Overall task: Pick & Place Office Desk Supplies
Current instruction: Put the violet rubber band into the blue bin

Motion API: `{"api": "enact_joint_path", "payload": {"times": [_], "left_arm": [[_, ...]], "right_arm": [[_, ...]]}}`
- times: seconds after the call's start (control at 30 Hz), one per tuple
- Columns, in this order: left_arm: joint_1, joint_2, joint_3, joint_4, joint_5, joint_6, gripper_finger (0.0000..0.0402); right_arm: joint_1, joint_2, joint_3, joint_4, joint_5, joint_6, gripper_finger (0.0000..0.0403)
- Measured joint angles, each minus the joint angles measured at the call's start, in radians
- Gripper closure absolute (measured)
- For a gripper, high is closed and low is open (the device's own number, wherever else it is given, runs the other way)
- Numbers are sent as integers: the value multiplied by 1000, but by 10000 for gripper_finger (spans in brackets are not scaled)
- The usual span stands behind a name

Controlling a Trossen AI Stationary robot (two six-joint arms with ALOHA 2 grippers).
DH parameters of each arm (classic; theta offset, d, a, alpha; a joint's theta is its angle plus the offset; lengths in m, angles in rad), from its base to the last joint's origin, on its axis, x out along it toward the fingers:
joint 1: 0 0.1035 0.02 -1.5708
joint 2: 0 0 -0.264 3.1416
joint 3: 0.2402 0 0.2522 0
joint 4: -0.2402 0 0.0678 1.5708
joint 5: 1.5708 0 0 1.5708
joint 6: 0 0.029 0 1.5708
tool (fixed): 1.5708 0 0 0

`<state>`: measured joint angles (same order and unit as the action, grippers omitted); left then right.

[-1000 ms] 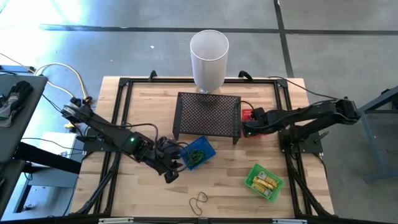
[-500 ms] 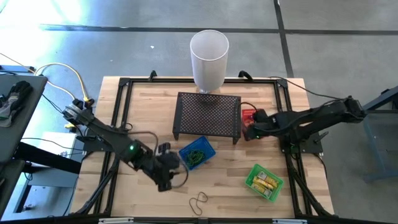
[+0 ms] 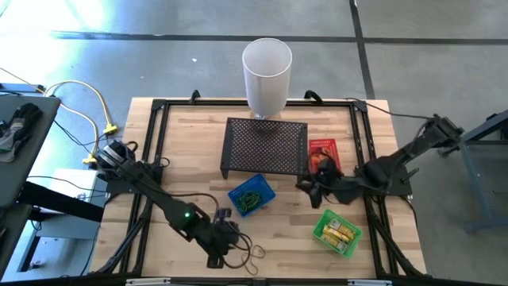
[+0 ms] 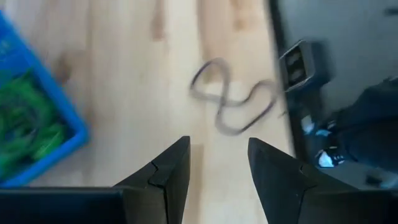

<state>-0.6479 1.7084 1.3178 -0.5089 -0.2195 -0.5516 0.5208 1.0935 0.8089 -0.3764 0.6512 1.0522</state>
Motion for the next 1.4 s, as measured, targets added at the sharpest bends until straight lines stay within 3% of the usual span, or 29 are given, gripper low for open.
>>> {"api": "enact_joint_path", "payload": {"times": [0.2, 0.37, 0.57, 0.67, 0.77, 1.07, 1.23, 1.4], "left_arm": [[-17, -2, 44, 53, 18, 31, 260], [-27, 13, 93, 39, 84, -7, 276], [-69, 85, 130, 35, 79, 19, 280], [-79, 118, 130, 42, 17, 22, 280], [-80, 158, 130, 57, -60, 38, 280], [-40, 222, 125, 87, -67, 82, 280], [-15, 269, 118, 91, -66, 51, 280], [-30, 309, 119, 119, -64, -21, 280]], "right_arm": [[135, 1, 0, 375, 114, -182, 213], [215, 39, 0, 646, 139, -334, 213], [279, 138, 0, 861, 139, -369, 213], [298, 194, 0, 937, 140, -355, 213], [312, 238, 0, 962, 135, -320, 213], [324, 261, 0, 954, 118, -322, 213], [324, 261, 0, 935, -4, -355, 213], [324, 261, 0, 877, -32, -369, 213]]}}
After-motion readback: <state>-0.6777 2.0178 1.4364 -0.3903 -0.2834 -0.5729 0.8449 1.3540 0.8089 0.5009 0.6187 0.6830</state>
